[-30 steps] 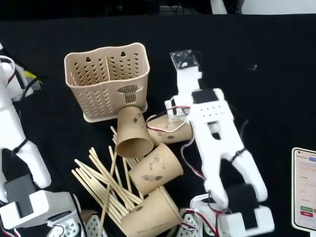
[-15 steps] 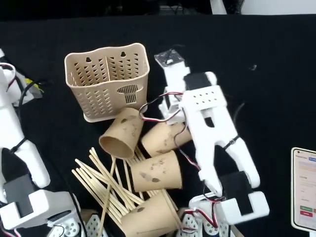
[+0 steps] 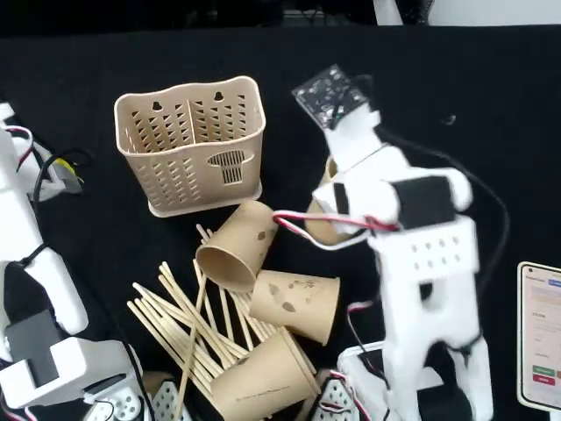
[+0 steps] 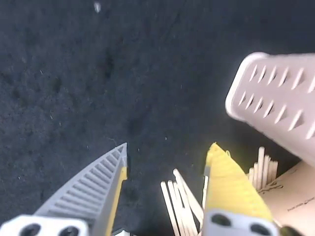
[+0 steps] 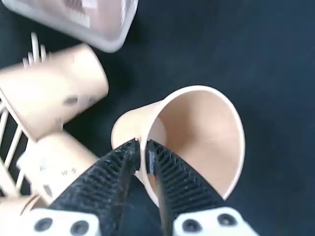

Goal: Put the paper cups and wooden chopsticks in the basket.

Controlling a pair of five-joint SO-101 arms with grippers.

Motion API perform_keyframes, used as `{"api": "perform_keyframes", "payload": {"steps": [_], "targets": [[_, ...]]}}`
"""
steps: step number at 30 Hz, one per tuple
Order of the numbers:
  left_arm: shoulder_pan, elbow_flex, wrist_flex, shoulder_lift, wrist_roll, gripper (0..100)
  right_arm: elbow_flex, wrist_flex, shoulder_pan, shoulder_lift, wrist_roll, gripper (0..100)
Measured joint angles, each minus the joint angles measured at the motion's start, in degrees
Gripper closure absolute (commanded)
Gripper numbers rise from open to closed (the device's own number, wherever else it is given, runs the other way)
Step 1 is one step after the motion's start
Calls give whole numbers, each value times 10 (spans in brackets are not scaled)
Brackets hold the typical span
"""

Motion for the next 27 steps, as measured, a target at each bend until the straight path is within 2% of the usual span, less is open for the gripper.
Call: {"api": "perform_keyframes", "payload": {"steps": [5, 10, 14, 22, 24, 27], "targets": [[-15, 47, -2, -15, -21, 744, -166, 1, -4, -8, 0, 988], [-55, 141, -46, -96, -28, 744, -335, -15, -78, 40, 1, 988], [-82, 292, -153, -182, -28, 744, -422, -29, -121, 139, 3, 988], [-89, 662, -447, -327, 6, 744, -529, -31, -175, 312, 31, 988], [-90, 711, -494, -350, 14, 744, -544, -29, -186, 338, 46, 988], [-90, 757, -522, -371, 18, 744, -549, -19, -189, 380, 72, 988]]}}
